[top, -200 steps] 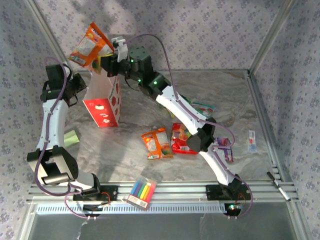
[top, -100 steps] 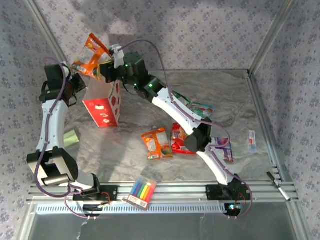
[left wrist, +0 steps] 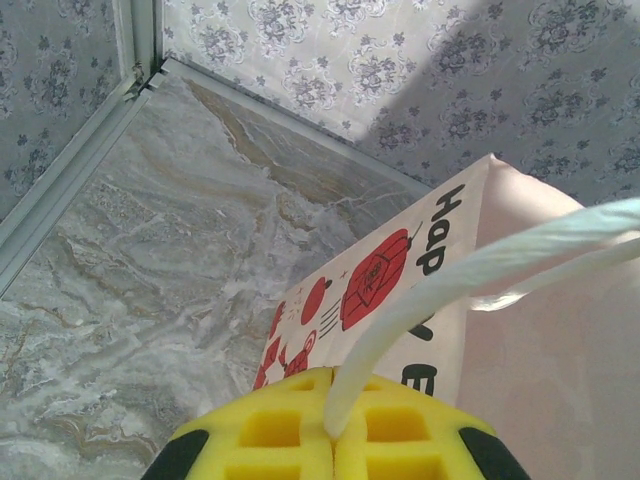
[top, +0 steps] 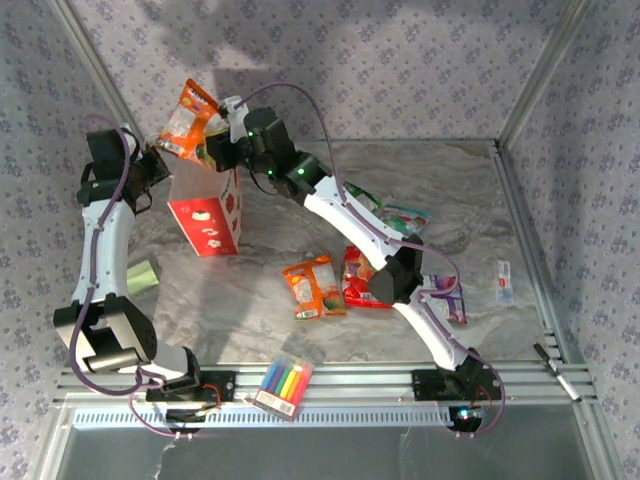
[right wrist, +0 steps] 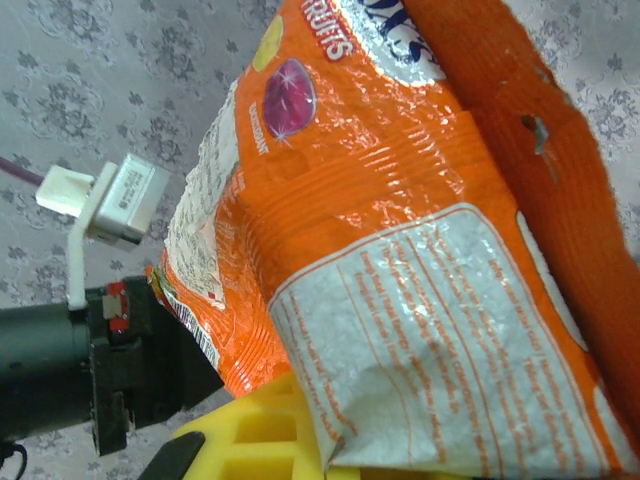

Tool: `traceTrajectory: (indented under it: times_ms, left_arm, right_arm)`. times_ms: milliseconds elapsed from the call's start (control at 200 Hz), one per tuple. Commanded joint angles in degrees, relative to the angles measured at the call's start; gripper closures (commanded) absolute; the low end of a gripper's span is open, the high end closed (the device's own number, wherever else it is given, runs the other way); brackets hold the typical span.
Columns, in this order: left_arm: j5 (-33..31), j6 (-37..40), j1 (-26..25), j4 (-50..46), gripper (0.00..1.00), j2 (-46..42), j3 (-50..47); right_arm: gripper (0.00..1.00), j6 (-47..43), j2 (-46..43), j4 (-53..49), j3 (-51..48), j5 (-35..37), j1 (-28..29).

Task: Place the snacks into the paper bag

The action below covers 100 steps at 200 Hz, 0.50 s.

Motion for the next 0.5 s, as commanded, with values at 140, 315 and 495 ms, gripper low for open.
traceTrajectory:
  times_ms: [140, 315, 495]
  left_arm:
    - [-0.45, 1.08, 1.07, -1.46, 0.95, -2.31, 2.68]
    - [-0.69, 1.11, 1.66, -1.68, 0.95, -2.83, 2.4]
    - [-0.64, 1.0, 1.71, -1.77, 0.95, -3.04, 2.49]
  right_arm:
    - [1.0, -3.85, -0.76, -2.76, -0.33, 3.29, 1.03]
    - [1.0, -5.46, -1.53, -5.35, -0.52, 3.89, 1.63]
    - [0.99, -7.37, -2.12, -9.2, -0.61, 4.57, 2.6]
